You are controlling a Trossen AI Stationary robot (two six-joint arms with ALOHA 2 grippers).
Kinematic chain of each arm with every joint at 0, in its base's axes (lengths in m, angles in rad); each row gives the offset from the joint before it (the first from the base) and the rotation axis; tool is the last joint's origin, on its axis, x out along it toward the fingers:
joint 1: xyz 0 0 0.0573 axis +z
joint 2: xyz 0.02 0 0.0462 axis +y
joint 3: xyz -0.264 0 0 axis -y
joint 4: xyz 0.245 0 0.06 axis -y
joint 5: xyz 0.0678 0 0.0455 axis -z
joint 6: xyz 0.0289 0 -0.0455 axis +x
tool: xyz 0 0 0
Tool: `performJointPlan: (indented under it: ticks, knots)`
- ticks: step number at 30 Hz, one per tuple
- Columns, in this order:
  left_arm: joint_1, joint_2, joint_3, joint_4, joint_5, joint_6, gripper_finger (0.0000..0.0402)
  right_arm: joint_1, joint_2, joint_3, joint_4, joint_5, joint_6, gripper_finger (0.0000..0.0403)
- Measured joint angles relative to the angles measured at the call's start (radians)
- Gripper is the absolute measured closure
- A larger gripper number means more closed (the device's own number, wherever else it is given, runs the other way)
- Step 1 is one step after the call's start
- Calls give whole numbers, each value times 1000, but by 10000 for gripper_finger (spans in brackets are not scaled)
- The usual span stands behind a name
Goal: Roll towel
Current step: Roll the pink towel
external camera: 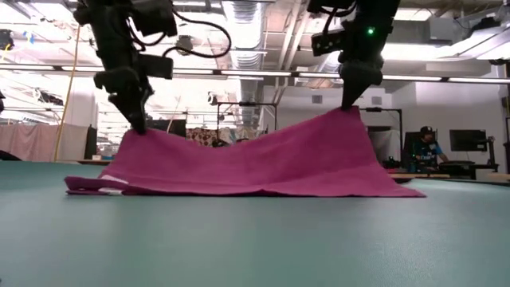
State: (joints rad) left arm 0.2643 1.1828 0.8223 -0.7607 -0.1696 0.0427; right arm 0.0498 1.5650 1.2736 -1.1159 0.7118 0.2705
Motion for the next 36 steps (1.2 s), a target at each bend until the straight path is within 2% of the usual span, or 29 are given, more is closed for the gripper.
performJointPlan:
  ticks: [7,10,12,19,25,36]
  knots:
    - [-90,-61,0,-9,0,-149,401,-8,0,0,-60,74,83,403]
    - [-144,-72,0,-9,0,-200,401,-1,-3,0,-63,188,143,403]
    - [-181,-72,0,-9,0,-235,401,6,-13,2,-61,222,152,403]
    - [-324,-90,1,-9,-12,-375,401,55,-56,60,-75,239,177,403]
    - [-464,-93,50,10,-37,-476,401,121,-76,124,-115,241,238,403]
    - [-719,-93,217,15,-137,-619,401,270,-76,208,-314,232,486,403]
